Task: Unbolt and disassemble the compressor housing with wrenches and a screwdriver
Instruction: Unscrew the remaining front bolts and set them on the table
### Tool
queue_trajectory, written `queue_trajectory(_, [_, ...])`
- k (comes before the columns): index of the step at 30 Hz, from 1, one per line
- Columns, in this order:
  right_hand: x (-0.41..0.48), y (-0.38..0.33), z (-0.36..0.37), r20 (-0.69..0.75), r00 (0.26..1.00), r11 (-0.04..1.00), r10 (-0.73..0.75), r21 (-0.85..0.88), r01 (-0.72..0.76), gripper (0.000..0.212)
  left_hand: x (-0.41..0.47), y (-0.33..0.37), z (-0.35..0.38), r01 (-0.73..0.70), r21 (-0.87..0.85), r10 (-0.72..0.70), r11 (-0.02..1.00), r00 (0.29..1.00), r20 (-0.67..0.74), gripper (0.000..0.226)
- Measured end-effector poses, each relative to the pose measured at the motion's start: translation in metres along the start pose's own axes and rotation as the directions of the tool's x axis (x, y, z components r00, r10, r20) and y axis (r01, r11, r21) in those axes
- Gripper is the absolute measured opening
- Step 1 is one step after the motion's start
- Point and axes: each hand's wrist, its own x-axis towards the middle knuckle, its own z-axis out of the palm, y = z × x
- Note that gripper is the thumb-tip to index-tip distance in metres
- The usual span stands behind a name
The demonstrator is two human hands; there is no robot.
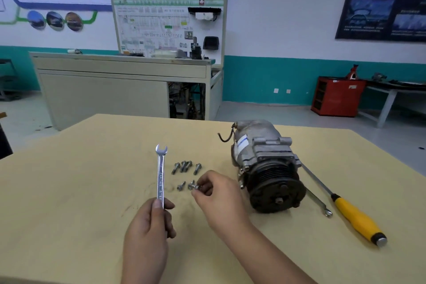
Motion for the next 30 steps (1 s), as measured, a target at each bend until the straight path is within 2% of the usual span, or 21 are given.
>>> queue_trajectory(3, [0.011,-0.002,0.023,0.052,0.998,0.999,0.036,-0.007,-0.036,0.011,0.004,-0.006,-0.009,0.028,-0.016,-0.027,0.999,1.000,0.012,0.035])
queue_trajectory(9, [0.038,-0.003,0.057,0.111,0.994,0.984,0.021,-0.180,-0.001,0.005,0.008,-0.017,-0.020,0.134,-0.129,-0.124,0.983,0.989,0.083,0.037])
queue_trajectory(14, [0.052,-0.003,0.077,0.176,0.982,0.929,0.068,-0.370,0.002,0.006,0.008,-0.011,-0.020,0.201,-0.239,-0.180,0.950,0.978,0.109,0.029])
queue_trajectory(23, [0.055,-0.002,0.083,0.173,0.972,0.928,0.161,-0.363,-0.089,0.003,0.007,-0.010,-0.025,0.219,-0.200,-0.192,0.955,0.970,0.146,0.028])
queue_trajectory(30, [0.050,-0.007,0.078,0.130,0.983,0.941,0.127,-0.328,-0.078,0.014,0.004,-0.010,-0.026,0.226,-0.199,-0.199,0.954,0.969,0.144,0.030])
